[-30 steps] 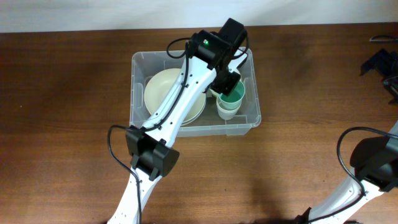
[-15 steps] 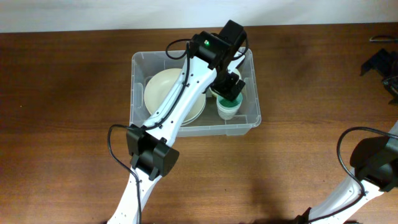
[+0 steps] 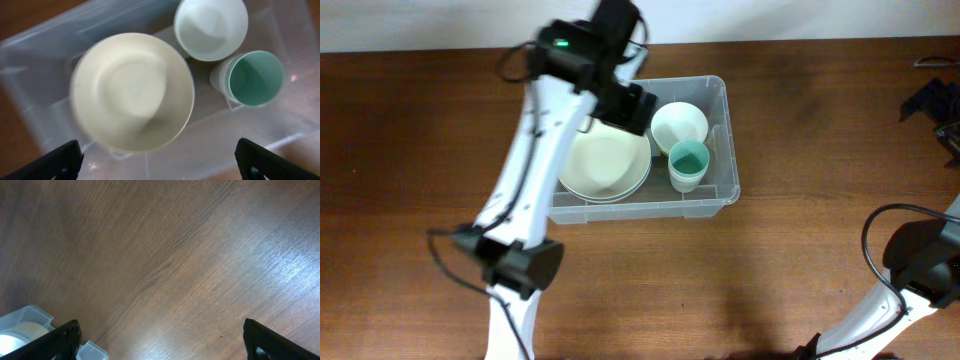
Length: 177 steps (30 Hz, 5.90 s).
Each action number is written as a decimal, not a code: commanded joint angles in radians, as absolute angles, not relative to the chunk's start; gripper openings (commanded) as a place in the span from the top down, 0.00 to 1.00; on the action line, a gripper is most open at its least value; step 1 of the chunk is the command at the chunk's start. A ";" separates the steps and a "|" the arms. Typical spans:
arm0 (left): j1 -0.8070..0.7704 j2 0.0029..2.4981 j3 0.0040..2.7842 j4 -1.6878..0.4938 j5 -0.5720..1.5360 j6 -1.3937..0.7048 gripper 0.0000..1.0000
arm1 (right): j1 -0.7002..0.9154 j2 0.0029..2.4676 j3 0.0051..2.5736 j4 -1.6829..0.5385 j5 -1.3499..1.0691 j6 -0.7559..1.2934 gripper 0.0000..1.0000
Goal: Pack container
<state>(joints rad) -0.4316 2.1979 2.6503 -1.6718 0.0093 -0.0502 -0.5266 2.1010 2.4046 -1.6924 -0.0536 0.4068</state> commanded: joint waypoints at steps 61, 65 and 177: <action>-0.159 0.845 0.424 0.179 0.112 0.084 0.01 | -0.524 2.097 2.405 -1.694 -0.056 0.400 0.01; -0.130 0.631 0.269 0.260 0.109 0.084 0.01 | -0.524 2.097 2.405 -1.695 -0.056 0.400 0.01; 0.051 0.005 0.009 -0.068 0.132 0.084 0.01 | 0.084 1.337 1.971 -1.348 0.373 0.400 0.01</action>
